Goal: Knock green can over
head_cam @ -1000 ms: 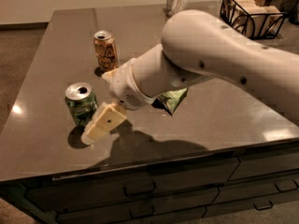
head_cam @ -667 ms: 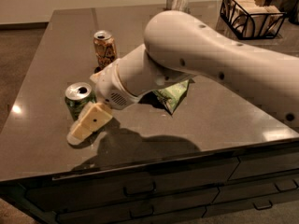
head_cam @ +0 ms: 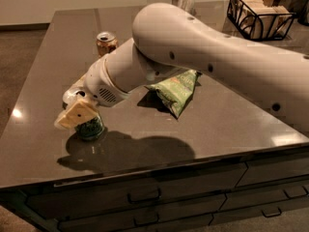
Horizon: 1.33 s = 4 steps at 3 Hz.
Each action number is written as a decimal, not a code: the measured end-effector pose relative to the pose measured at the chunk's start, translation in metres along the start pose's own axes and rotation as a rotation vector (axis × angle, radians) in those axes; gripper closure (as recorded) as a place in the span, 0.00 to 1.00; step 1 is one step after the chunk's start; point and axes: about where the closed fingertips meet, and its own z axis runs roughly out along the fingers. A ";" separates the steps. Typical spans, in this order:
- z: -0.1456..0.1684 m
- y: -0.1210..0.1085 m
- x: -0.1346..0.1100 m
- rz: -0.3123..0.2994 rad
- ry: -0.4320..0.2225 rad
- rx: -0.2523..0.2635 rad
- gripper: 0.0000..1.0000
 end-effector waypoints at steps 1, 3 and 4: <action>-0.015 -0.010 -0.004 -0.005 0.024 0.029 0.64; -0.048 -0.034 -0.015 -0.069 0.315 0.060 1.00; -0.039 -0.043 0.012 -0.127 0.550 0.023 1.00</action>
Offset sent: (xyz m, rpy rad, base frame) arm 0.0386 -0.0652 0.0475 -0.4464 -0.1005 -0.0036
